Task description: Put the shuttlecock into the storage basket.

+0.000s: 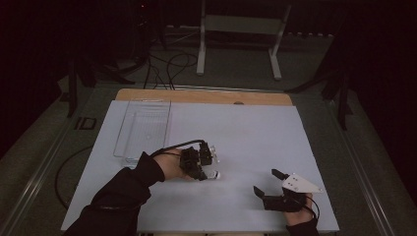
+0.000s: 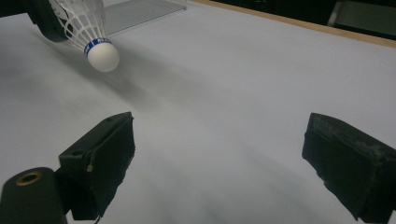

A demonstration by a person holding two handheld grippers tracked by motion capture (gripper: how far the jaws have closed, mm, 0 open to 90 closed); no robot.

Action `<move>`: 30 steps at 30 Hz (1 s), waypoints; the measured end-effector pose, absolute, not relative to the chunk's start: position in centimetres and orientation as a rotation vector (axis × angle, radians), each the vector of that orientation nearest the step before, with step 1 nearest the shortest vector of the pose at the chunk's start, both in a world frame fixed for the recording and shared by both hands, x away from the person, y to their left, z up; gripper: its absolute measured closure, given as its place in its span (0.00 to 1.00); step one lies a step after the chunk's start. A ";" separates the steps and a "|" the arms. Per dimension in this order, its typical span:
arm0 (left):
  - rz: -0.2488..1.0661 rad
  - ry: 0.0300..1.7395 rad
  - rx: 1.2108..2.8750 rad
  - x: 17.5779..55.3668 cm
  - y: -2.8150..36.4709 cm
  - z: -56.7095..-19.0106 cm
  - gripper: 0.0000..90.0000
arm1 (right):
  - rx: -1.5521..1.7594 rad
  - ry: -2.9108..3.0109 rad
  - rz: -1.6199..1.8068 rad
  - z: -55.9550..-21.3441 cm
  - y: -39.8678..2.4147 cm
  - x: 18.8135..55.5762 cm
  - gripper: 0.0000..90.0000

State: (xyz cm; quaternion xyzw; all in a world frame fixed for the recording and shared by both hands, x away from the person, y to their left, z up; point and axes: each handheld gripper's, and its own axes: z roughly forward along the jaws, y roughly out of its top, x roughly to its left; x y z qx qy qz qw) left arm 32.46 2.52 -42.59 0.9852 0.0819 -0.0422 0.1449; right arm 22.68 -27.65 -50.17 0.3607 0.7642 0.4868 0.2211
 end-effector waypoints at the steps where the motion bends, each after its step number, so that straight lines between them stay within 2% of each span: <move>1: -0.119 0.236 2.837 32.4 2.6 -42.5 1.00 | 0.999 2.112 1.346 -50.2 -27.6 22.7 0.10; 30: -0.055 0.219 2.834 32.9 4.6 -38.8 1.00 | 0.955 2.128 1.366 -50.2 -27.5 22.6 0.10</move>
